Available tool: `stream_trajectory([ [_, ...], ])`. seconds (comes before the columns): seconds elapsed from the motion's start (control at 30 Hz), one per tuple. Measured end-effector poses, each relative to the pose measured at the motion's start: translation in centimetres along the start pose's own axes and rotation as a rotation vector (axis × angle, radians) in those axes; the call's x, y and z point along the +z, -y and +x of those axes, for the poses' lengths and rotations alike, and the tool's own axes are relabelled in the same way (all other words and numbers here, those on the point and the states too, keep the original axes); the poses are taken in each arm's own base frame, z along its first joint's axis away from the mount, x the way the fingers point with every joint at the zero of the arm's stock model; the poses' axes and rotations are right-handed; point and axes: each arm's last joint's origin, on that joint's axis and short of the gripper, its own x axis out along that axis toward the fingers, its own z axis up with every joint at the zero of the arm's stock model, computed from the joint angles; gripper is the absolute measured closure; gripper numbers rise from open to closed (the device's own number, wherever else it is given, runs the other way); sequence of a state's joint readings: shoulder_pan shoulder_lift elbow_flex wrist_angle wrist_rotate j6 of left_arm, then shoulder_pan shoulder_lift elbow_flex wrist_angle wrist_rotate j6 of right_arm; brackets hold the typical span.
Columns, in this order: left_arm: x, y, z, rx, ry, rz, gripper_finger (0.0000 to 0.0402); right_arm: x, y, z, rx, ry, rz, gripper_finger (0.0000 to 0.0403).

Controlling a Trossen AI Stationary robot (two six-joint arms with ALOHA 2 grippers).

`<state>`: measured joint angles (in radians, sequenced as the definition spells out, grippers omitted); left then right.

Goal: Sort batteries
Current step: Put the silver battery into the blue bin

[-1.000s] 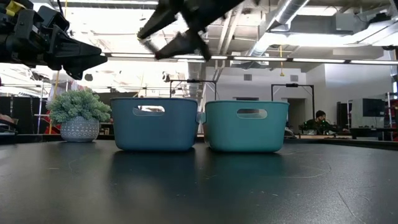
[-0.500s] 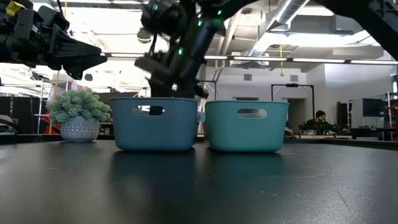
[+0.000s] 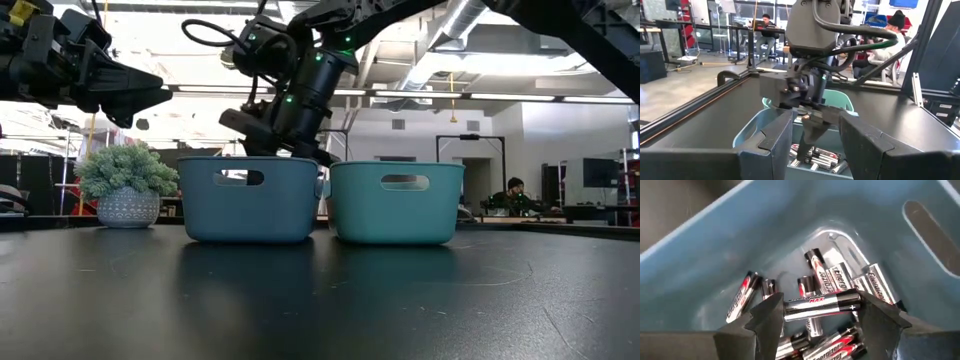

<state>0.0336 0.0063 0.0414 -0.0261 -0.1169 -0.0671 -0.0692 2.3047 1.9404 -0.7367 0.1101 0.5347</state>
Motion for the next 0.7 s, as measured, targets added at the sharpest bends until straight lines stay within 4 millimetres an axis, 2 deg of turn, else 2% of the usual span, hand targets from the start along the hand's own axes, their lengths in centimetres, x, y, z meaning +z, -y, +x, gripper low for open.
stream_trajectory([
  [0.2, -0.01, 0.00, 0.00, 0.000, -0.001, 0.000, 0.0244, -0.11, -0.36, -0.04, 0.009, 0.006, 0.118, 0.0159],
  [0.43, 0.00, 0.00, 0.00, 0.000, 0.000, 0.000, 0.0244, -0.19, -0.58, -0.06, 0.042, -0.011, 0.129, 0.0155],
  [0.7, 0.00, 0.00, 0.00, 0.000, 0.000, 0.000, 0.0244, -0.25, -0.70, -0.07, 0.086, -0.043, 0.165, 0.0111],
])
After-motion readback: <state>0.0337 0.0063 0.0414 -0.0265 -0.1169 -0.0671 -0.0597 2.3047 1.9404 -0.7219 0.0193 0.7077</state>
